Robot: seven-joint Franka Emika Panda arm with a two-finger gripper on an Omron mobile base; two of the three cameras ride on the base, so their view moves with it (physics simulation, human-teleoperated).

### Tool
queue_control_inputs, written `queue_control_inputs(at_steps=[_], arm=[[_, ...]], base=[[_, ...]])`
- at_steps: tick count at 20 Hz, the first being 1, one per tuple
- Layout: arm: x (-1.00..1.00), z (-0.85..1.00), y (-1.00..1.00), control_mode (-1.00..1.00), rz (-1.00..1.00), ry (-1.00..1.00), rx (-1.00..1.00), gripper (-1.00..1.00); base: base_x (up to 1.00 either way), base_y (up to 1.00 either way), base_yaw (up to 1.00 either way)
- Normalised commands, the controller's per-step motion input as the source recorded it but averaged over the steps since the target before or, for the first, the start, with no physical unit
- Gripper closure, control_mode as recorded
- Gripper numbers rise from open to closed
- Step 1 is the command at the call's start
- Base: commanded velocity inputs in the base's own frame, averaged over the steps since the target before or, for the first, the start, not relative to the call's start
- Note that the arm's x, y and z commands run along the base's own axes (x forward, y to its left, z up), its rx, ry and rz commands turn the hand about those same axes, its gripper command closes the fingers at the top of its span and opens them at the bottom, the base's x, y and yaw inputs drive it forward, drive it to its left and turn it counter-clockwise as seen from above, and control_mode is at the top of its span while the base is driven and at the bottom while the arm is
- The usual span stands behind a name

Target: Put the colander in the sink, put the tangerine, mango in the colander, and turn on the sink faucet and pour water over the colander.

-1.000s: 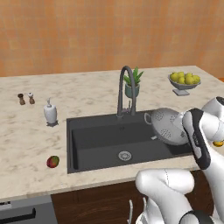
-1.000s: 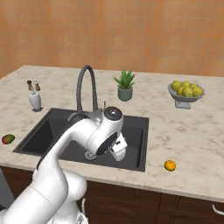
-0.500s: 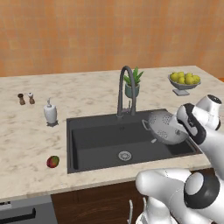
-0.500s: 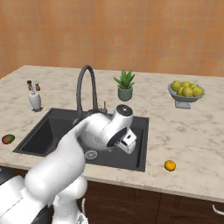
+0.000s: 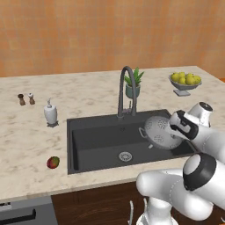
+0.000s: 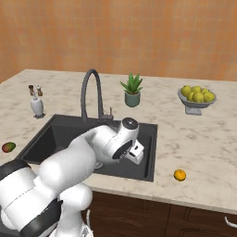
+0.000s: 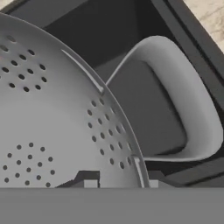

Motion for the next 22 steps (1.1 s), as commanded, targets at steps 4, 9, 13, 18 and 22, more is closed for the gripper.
queue_control_inputs(at_steps=[4, 9, 13, 18, 22], arm=[[0.03, -0.23, 0.26, -1.00, 0.00, -0.13, -0.01, 1.00], [0.00, -0.17, 0.40, -1.00, 0.00, -0.03, -0.07, 1.00], [0.00, -0.21, 0.29, -1.00, 0.00, 0.02, -0.07, 1.00], [0.00, -0.18, 0.01, -1.00, 0.06, 0.00, 0.08, 1.00], [0.18, -0.17, 0.00, -1.00, 0.04, 0.02, 0.11, 1.00]], base=[[0.00, 0.00, 0.00], [0.00, 0.00, 0.00], [0.00, 0.00, 0.00], [0.00, 0.00, 0.00], [0.00, 0.00, 0.00]])
